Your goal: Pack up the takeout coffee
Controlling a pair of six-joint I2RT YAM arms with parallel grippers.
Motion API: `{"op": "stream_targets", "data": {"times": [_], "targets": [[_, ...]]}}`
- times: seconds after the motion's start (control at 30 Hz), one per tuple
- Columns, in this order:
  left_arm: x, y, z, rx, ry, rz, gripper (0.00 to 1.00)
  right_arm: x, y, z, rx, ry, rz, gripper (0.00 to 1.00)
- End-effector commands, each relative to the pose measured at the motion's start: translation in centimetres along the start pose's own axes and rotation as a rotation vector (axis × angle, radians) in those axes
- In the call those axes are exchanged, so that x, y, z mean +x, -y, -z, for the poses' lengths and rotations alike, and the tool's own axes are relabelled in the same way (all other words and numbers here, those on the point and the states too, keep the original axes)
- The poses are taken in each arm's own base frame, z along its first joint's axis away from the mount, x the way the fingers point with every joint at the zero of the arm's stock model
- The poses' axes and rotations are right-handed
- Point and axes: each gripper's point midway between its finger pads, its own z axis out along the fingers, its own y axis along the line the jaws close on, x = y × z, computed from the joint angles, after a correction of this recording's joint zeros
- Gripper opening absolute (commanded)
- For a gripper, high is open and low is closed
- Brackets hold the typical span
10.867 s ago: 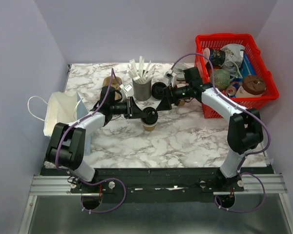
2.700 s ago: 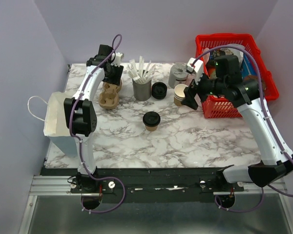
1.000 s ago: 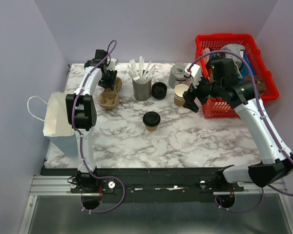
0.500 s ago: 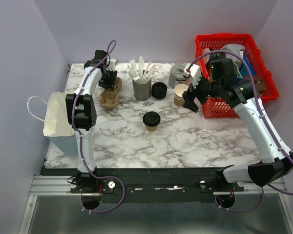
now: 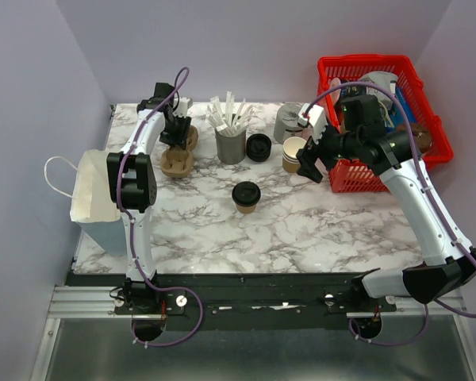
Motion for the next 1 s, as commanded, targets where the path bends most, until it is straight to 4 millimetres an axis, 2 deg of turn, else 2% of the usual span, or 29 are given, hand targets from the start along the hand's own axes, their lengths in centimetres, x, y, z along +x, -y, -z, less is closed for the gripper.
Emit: {"op": "stream_targets", "data": {"times": [0.0,0.07,0.4,0.5,0.53,0.6,0.63,0.67,0.8,0.87,0.9,0.93,0.97], "targets": [[1.8,0.1,-0.6,0.019,-0.061,0.018,0.56,0.8,-0.1,-0.3,-0.009,-0.035,-0.001,0.96],[1.8,0.2,-0.5,0.022,-0.061,0.015,0.56,0.8,0.0,-0.2,-0.008,-0.034,-0.001,0.96],[0.8,0.7,1.3,0.035,-0.019,0.005,0.43,0.9,-0.2,-0.3,-0.014,-0.035,-0.003,0.96],[0.0,0.8,2.8,0.030,0.016,0.003,0.33,0.9,-0.2,-0.2,-0.014,-0.033,-0.003,0.96],[-0.7,0.9,3.9,0.029,0.043,0.000,0.22,0.8,-0.2,-0.2,-0.013,-0.032,0.001,0.96],[-1.3,1.0,5.1,0.025,0.070,-0.008,0.12,1.0,-0.3,-0.3,-0.018,-0.034,-0.001,0.96],[-1.7,1.1,5.8,0.024,0.085,-0.012,0.03,1.0,-0.3,-0.3,-0.021,-0.033,-0.004,0.96],[-1.8,1.2,6.3,0.026,0.092,-0.015,0.00,1.0,-0.4,-0.4,-0.024,-0.033,-0.003,0.96],[-3.0,1.4,7.9,0.028,0.140,-0.079,0.00,0.7,-0.4,-0.6,-0.035,-0.028,-0.003,0.96],[-3.3,-0.5,8.5,-0.090,0.134,-0.195,0.00,0.5,-0.4,-0.6,-0.039,-0.022,-0.001,0.97],[-3.1,0.2,8.2,-0.121,0.111,-0.272,0.00,0.5,-0.3,-0.8,-0.042,-0.025,-0.003,0.97],[-3.1,0.0,8.2,-0.147,0.096,-0.308,0.00,0.5,-0.3,-0.8,-0.044,-0.023,-0.004,0.97],[-2.2,1.5,8.0,-0.050,0.076,-0.279,0.00,0.5,-0.4,-0.8,-0.051,-0.024,-0.008,0.97]]}}
